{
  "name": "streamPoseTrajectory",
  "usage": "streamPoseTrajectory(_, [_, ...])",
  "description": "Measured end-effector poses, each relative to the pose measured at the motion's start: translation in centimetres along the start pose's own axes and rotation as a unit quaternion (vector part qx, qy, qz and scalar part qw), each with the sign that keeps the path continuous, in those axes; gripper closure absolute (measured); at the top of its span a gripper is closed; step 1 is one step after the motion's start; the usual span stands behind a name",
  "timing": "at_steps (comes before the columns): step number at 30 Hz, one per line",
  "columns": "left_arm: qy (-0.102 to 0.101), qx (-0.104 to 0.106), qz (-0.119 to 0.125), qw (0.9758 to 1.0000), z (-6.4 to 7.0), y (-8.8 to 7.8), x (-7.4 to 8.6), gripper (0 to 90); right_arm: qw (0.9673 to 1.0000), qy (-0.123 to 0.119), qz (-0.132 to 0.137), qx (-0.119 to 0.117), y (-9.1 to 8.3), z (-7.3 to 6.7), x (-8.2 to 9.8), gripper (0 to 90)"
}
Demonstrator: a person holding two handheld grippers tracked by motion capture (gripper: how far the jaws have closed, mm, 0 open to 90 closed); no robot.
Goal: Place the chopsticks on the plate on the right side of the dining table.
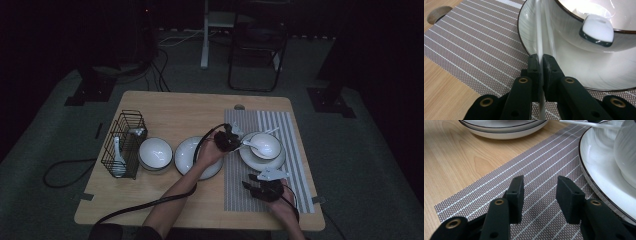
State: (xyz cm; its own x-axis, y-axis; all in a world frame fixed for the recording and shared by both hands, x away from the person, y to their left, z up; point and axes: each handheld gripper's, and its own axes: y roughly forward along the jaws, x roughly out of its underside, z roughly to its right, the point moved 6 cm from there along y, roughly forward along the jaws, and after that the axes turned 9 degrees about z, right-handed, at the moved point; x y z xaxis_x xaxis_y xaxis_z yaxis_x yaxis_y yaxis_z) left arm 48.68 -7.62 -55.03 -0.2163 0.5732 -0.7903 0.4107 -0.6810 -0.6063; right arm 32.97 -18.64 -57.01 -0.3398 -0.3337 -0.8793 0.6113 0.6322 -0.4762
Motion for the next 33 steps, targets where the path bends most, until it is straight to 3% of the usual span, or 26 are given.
streamPoseTrajectory(33, [-0.004, 0.006, 0.015, 0.9999, 0.29, 0.49, -0.67, 84.4, 1.0, -0.003, -0.003, 0.004, 0.06, 0.01, 0.13, 57.7])
